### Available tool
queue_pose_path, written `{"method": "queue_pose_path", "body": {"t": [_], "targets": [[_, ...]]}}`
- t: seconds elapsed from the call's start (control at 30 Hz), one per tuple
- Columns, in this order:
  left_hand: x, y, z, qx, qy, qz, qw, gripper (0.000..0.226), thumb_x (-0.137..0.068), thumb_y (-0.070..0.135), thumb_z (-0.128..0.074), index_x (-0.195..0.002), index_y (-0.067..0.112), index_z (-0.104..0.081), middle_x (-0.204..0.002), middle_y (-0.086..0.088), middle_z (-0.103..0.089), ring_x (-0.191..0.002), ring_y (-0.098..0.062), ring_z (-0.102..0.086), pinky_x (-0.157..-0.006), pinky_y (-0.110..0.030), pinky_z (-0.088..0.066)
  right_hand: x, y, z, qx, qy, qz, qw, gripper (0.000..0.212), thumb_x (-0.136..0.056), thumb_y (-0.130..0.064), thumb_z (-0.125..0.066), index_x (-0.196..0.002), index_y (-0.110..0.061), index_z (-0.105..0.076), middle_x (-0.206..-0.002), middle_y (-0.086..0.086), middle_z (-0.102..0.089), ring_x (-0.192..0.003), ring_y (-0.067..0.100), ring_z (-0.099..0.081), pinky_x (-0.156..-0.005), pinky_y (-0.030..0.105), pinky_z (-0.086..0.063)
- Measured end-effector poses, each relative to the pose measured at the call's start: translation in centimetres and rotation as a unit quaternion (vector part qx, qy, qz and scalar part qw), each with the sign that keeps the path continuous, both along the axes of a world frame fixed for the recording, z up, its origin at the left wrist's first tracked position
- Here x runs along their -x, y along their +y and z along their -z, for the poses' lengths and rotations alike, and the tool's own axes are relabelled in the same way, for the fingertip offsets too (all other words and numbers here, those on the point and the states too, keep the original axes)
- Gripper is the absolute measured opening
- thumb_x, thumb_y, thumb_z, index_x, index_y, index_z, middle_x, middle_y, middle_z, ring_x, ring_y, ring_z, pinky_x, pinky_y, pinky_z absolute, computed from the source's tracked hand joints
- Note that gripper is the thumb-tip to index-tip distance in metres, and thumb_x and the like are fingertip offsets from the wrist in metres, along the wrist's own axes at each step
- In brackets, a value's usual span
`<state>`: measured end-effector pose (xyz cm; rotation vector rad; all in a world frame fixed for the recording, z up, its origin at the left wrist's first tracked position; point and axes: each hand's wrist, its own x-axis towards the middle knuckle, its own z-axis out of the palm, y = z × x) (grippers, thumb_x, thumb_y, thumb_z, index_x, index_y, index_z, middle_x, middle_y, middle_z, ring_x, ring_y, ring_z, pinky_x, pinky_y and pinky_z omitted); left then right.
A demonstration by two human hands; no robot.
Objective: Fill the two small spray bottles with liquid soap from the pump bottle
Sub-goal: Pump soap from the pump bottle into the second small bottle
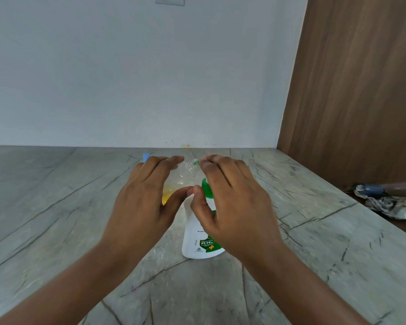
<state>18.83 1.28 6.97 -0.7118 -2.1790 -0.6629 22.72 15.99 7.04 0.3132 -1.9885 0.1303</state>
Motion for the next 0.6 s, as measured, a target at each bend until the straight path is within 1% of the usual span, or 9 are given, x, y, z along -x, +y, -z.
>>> {"method": "queue_pose_path", "body": {"t": [0.07, 0.13, 0.27, 0.37, 0.47, 0.6], "targets": [[0.1, 0.0, 0.0, 0.002, 0.003, -0.002, 1.0, 0.051, -0.083, 0.051, -0.044, -0.12, 0.017, -0.056, -0.108, 0.002, -0.059, -0.093, -0.019, -0.06, -0.069, -0.024, -0.039, 0.1, 0.0, 0.3, 0.003, 0.006, -0.008, 1.0, 0.037, -0.086, -0.028, -0.05, -0.11, -0.004, -0.065, -0.107, 0.008, -0.064, -0.1, 0.018, -0.055, -0.08, 0.02, -0.042], [0.0, 0.0, 0.0, 0.002, 0.003, -0.002, 1.0, 0.052, -0.083, 0.051, -0.044, -0.12, 0.017, -0.056, -0.108, 0.002, -0.059, -0.093, -0.02, -0.06, -0.069, -0.024, -0.039, 0.3, 0.0, 0.5, 0.007, 0.011, -0.016, 1.0, 0.037, -0.087, -0.027, -0.051, -0.11, -0.002, -0.065, -0.107, 0.01, -0.064, -0.101, 0.02, -0.055, -0.084, 0.023, -0.04], [-0.2, -0.1, 0.0, 0.007, -0.001, -0.006, 1.0, 0.053, -0.083, 0.051, -0.041, -0.12, 0.016, -0.057, -0.108, 0.0, -0.06, -0.093, -0.02, -0.059, -0.068, -0.023, -0.038, 0.3, -0.2, 0.4, 0.017, 0.013, -0.017, 1.0, 0.034, -0.088, -0.028, -0.05, -0.106, -0.003, -0.066, -0.103, 0.009, -0.065, -0.097, 0.017, -0.053, -0.083, 0.024, -0.038], [-0.2, -0.3, 0.4, 0.018, -0.009, -0.007, 1.0, 0.053, -0.084, 0.051, -0.041, -0.12, 0.017, -0.056, -0.107, 0.001, -0.06, -0.091, -0.018, -0.057, -0.064, -0.014, -0.033, 0.0, -0.4, 0.9, 0.017, 0.008, -0.013, 1.0, 0.033, -0.088, -0.026, -0.051, -0.106, -0.003, -0.066, -0.103, 0.009, -0.065, -0.098, 0.019, -0.057, -0.084, 0.023, -0.039], [-0.2, -0.5, 0.8, 0.02, -0.013, -0.004, 1.0, 0.052, -0.084, 0.052, -0.041, -0.119, 0.017, -0.056, -0.106, 0.002, -0.059, -0.092, -0.015, -0.055, -0.069, -0.007, -0.03, -0.2, -0.6, 1.4, 0.023, 0.009, -0.015, 1.0, 0.031, -0.087, -0.024, -0.05, -0.104, -0.004, -0.067, -0.103, 0.008, -0.066, -0.097, 0.02, -0.058, -0.082, 0.022, -0.043], [-0.2, -0.4, 1.1, 0.017, -0.01, 0.002, 1.0, 0.051, -0.083, 0.05, -0.042, -0.118, 0.016, -0.057, -0.104, 0.003, -0.059, -0.093, -0.009, -0.049, -0.07, -0.007, -0.03, 0.1, -0.7, 1.5, 0.029, 0.007, -0.016, 0.999, 0.028, -0.085, -0.021, -0.051, -0.101, -0.004, -0.068, -0.099, 0.008, -0.066, -0.093, 0.02, -0.057, -0.081, 0.022, -0.04]]}}
